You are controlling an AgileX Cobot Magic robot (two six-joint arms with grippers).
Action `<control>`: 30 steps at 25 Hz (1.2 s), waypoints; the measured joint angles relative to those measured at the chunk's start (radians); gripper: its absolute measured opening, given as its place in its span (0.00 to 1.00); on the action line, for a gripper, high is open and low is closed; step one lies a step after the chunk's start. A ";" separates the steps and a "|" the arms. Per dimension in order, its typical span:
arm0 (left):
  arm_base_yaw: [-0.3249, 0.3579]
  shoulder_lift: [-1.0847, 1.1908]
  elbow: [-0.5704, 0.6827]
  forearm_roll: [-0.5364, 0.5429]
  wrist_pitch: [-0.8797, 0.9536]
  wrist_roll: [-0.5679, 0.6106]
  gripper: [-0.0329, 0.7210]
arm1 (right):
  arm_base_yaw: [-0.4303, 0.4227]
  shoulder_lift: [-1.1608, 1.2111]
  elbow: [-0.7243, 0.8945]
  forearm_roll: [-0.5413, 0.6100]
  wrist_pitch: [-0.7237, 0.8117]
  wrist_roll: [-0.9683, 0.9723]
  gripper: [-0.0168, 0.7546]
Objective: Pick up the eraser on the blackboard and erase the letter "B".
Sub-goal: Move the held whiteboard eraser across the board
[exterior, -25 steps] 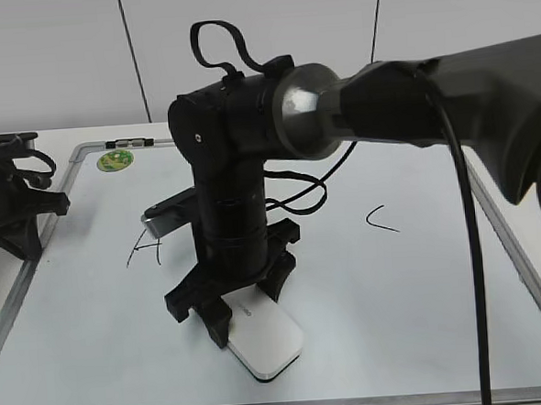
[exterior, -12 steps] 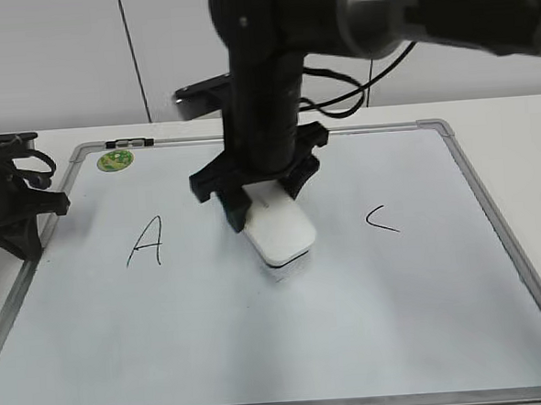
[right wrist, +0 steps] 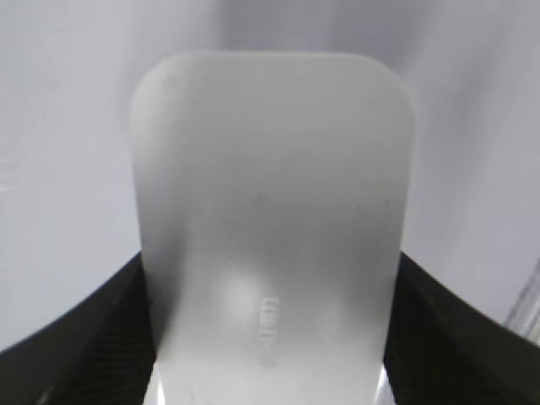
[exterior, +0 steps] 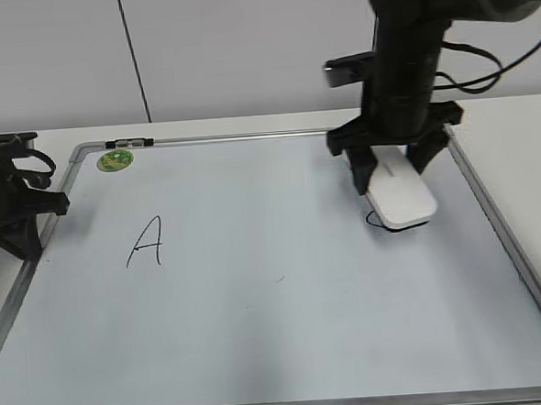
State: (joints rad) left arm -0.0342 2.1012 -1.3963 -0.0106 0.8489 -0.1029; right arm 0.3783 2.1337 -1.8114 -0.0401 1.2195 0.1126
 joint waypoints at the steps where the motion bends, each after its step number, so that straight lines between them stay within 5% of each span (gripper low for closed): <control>1: 0.000 0.000 0.000 0.000 0.000 0.000 0.08 | -0.030 -0.015 0.025 0.000 0.000 0.002 0.71; 18: 0.000 0.000 0.000 -0.004 0.000 0.000 0.08 | -0.325 -0.068 0.145 0.149 0.000 -0.113 0.70; 30: 0.000 0.000 0.000 -0.006 0.000 0.000 0.08 | -0.349 -0.021 0.145 0.127 0.000 -0.159 0.70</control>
State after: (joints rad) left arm -0.0342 2.1012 -1.3963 -0.0162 0.8489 -0.1029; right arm 0.0289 2.1129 -1.6664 0.0870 1.2195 -0.0461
